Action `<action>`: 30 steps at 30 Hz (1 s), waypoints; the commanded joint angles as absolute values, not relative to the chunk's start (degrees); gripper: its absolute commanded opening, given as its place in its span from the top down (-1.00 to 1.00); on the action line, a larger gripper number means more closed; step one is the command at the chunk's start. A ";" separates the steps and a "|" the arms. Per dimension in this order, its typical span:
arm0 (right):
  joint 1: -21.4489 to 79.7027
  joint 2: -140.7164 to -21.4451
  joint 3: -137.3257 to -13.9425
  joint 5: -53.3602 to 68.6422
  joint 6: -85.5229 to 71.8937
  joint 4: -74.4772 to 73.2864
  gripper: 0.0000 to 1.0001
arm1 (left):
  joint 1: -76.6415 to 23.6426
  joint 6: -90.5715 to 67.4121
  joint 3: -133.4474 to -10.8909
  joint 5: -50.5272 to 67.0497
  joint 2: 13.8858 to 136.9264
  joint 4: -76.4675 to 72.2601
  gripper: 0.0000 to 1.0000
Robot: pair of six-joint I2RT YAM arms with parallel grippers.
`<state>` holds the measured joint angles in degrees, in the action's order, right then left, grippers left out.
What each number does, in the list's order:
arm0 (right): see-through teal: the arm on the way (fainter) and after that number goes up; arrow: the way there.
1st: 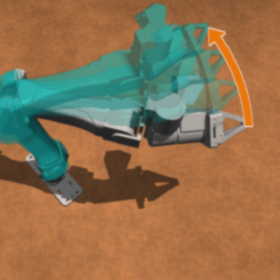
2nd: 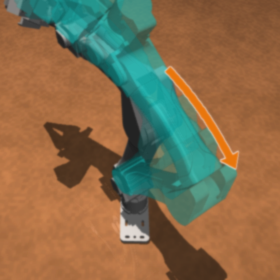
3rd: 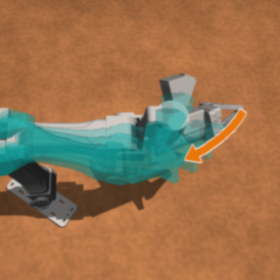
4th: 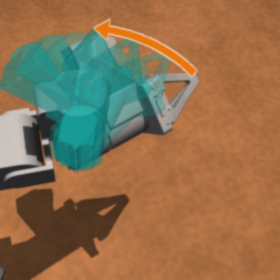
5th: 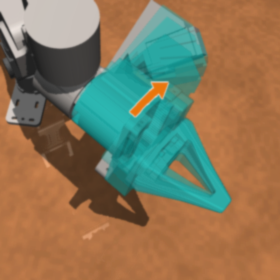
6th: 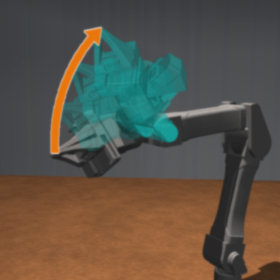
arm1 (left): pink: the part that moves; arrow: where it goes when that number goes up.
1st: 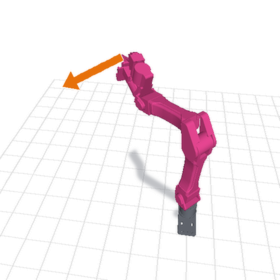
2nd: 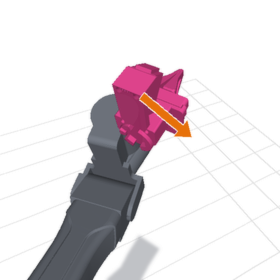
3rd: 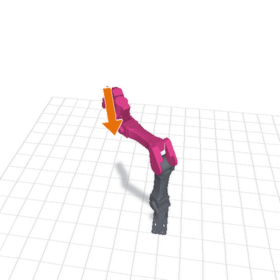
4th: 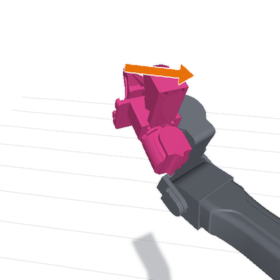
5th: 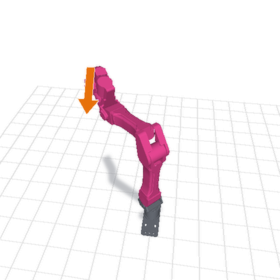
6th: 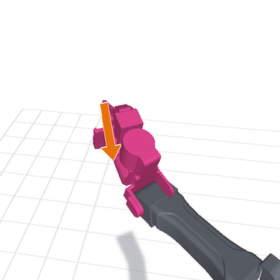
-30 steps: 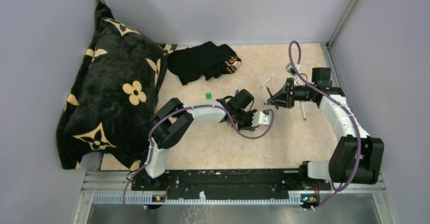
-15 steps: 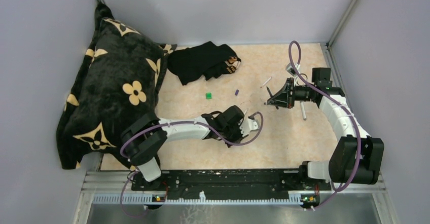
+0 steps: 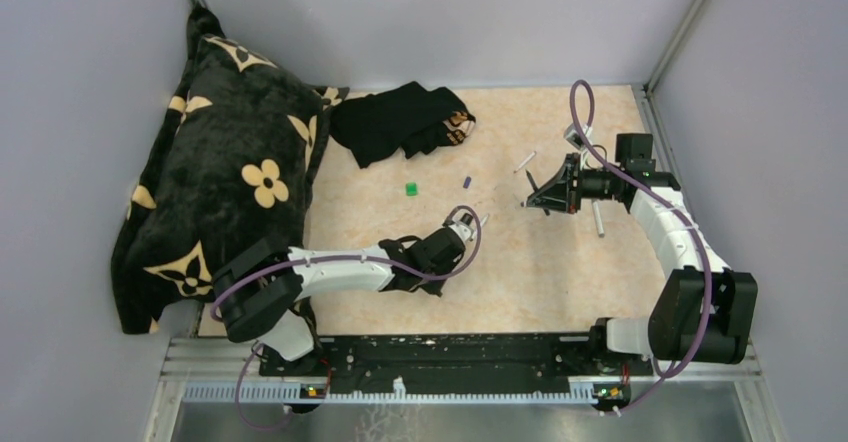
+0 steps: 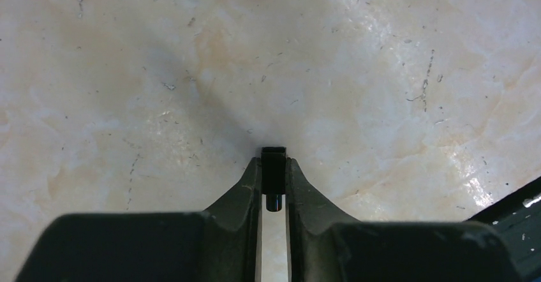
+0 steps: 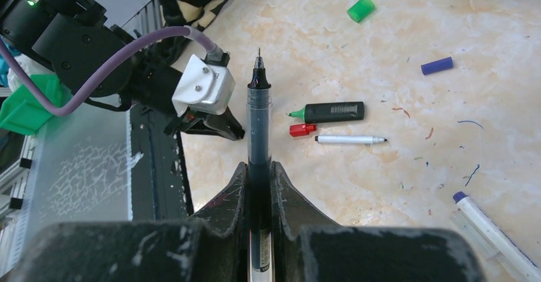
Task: Insert the pens into the pen caps
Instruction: Move the pen cap to the center of the board, then pick up the pen cap from the center of the board.
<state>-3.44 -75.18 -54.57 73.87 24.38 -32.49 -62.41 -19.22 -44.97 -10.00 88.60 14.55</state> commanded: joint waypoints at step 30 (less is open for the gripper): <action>-4.19 -75.45 -56.40 77.01 24.16 -30.67 1.00 | -63.74 -26.40 -62.56 -8.88 108.15 46.44 0.91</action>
